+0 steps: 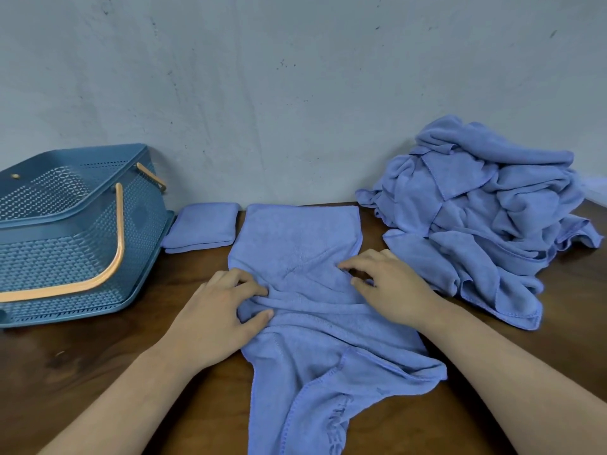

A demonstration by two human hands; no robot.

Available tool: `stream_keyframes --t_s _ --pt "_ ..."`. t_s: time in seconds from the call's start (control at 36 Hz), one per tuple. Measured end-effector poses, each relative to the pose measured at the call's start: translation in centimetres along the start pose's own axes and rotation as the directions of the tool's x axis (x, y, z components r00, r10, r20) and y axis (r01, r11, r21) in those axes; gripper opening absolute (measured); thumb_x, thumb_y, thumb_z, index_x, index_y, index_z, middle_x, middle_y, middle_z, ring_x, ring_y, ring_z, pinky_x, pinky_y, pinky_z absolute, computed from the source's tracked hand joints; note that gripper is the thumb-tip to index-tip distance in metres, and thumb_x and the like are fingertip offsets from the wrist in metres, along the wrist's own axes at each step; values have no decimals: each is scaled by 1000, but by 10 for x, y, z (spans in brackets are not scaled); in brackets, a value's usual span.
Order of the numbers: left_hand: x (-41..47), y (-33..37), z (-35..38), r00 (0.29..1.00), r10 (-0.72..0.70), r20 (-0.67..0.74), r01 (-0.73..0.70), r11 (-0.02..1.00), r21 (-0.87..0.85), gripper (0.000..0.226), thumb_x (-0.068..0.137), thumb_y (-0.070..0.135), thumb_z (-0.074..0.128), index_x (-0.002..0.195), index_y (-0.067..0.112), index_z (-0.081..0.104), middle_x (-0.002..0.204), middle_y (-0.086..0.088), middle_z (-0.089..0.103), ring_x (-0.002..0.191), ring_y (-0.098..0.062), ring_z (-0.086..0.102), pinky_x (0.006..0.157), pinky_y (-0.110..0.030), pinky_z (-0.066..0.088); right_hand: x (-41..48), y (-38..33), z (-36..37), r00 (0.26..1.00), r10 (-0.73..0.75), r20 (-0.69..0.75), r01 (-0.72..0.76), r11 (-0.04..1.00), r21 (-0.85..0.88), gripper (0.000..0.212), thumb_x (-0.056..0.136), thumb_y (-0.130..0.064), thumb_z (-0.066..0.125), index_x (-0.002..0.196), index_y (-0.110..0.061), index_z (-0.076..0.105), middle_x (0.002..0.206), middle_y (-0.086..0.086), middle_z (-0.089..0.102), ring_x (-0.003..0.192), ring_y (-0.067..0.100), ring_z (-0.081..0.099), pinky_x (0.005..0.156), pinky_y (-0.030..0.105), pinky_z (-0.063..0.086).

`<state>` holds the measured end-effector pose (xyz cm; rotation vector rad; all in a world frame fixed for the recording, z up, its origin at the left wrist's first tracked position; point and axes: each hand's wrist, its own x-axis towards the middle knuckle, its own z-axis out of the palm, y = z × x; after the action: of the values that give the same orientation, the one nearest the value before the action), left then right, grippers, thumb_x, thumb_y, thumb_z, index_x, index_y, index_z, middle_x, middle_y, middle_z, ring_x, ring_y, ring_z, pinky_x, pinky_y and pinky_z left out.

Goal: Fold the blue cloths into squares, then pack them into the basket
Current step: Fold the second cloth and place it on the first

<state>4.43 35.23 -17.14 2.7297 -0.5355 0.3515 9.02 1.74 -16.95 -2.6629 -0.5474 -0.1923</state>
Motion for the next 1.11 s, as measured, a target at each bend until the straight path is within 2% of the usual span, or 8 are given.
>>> stream_keyframes --t_s 0.28,0.42,0.53,0.69,0.83,0.94,1.03,1.11 --pt "-1 1 0 999 -40 21 39 999 34 57 91 81 39 128 46 65 116 29 53 106 2 50 97 -28 41 -6 11 -13 941 202 -272 -290 896 -335 40 103 -47 46 80 -23 68 83 -4 62 87 25 53 77 42 48" --pt "-1 2 0 998 -53 39 51 998 45 56 94 79 39 135 47 56 123 32 49 112 3 48 101 -26 38 -1 19 -11 957 156 -244 -225 930 -289 30 102 -35 55 124 -22 71 127 -2 68 111 27 58 88 43 50" --pt "-2 1 -2 995 -67 69 64 997 44 55 96 76 35 139 47 53 129 33 48 116 3 47 106 -28 38 -5 9 -14 996 88 -29 -89 996 -22 44 108 -37 52 151 -26 56 157 -11 50 143 12 44 111 21 33" --pt "6 -4 -8 994 -78 72 75 996 40 55 98 73 37 141 43 55 137 28 50 124 -2 50 109 -33 40 9 15 -6 993 52 102 -42 994 -98 57 111 -50 36 164 -30 32 173 -7 25 159 13 23 128 36 16" --pt "-1 3 -19 999 32 24 -31 997 -75 38 98 58 55 128 38 66 127 25 59 119 -4 54 105 -38 47 1 11 -8 996 -85 -10 84 995 -55 45 107 -43 55 150 -31 54 160 -8 46 146 14 41 121 40 33" --pt "-17 35 -35 990 139 23 -123 932 -341 6 98 31 76 96 37 75 100 13 70 97 -15 65 88 -27 49 -19 -16 -25 963 -258 -77 268 945 189 11 99 -37 73 108 -35 77 115 -17 68 113 9 58 101 34 47" --pt "-26 62 -40 957 216 193 -85 846 -527 10 95 33 80 85 31 78 83 2 68 76 -20 62 72 -32 51 -31 -42 -45 950 -295 103 230 883 409 4 93 -36 80 92 -32 81 96 -11 71 100 16 63 94 36 51" --pt "-31 79 -31 926 261 274 -89 853 -514 18 90 53 80 87 36 76 83 5 64 77 -22 61 72 -44 53 -39 -57 -58 871 -317 375 137 890 435 15 88 -48 83 95 -35 80 97 -11 68 101 14 62 96 39 52"
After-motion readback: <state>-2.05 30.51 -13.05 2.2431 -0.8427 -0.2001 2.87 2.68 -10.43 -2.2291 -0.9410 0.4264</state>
